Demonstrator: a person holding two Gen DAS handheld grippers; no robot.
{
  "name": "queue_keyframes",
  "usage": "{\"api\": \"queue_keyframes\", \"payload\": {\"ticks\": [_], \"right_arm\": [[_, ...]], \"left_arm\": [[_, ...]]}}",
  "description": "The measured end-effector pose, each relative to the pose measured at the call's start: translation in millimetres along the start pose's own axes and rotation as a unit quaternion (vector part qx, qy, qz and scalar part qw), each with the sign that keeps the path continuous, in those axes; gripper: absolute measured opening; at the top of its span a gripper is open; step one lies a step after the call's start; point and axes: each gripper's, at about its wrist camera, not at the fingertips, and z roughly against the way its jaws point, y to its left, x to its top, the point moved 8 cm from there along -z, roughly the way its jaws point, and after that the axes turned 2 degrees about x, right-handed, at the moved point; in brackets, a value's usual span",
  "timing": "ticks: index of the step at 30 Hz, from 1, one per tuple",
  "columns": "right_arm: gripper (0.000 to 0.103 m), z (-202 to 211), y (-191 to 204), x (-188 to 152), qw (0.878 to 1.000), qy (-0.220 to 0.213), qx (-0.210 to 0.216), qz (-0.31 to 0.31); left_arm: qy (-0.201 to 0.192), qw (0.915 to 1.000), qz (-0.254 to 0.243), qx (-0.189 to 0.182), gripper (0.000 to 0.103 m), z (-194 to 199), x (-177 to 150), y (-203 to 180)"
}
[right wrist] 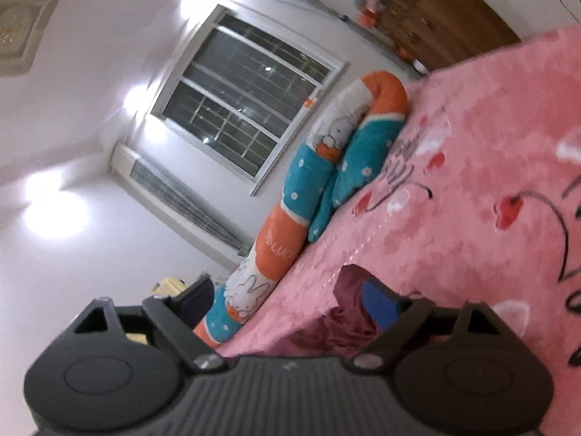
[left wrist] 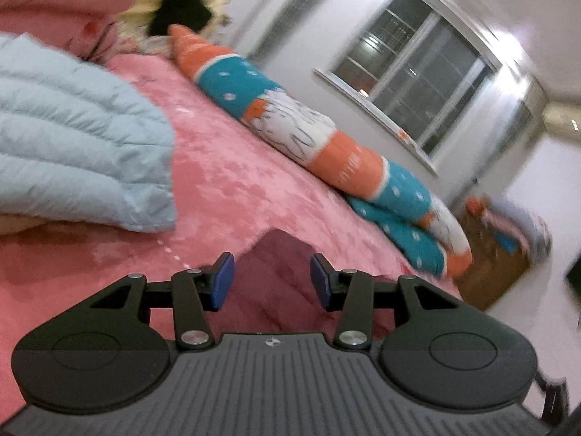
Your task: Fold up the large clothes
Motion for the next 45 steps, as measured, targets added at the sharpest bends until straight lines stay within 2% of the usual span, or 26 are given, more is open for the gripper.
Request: {"api": "queue_keyframes", "payload": {"ticks": [3, 7, 11, 17, 21, 25, 28, 34, 39, 45], "right_arm": [[0.089, -7, 20, -15, 0.996, 0.018, -0.019, 0.087], [0.089, -19, 47, -47, 0.982, 0.068, -0.015, 0.178], [0.089, -35, 65, -79, 0.969, 0.118, 0.011, 0.218], [0.088, -45, 62, -103, 0.949, 0.160, 0.002, 0.270], [0.088, -51, 58, -111, 0.941, 0.171, -0.015, 0.293], [0.088, -58, 49, -112, 0.937, 0.180, -0.027, 0.299], [0.088, -65, 43, -113, 0.934, 0.188, -0.038, 0.300], [0.088, -82, 32, -114, 0.925, 0.198, -0.067, 0.318], [0.088, -96, 20, -110, 0.923, 0.197, -0.085, 0.319], [0.088, -110, -3, -98, 0.927, 0.186, -0.114, 0.307]], "left_arm": [[0.017, 0.9985, -0.048, -0.022, 0.051, 1, -18, -25], [0.053, 0.9912, -0.104, -0.062, 0.047, -10, -49, -63], [0.082, 0.9795, -0.157, -0.095, 0.045, -27, -78, -99], [0.106, 0.9591, -0.228, -0.131, 0.043, -51, -104, -135], [0.110, 0.9505, -0.255, -0.140, 0.043, -64, -110, -143], [0.114, 0.9470, -0.270, -0.131, 0.043, -79, -116, -143], [0.109, 0.9477, -0.279, -0.111, 0.043, -90, -117, -136], [0.088, 0.9537, -0.281, -0.064, 0.044, -115, -108, -121], [0.062, 0.9586, -0.277, -0.020, 0.047, -135, -96, -108], [0.044, 0.9649, -0.258, 0.024, 0.048, -157, -82, -90]]}}
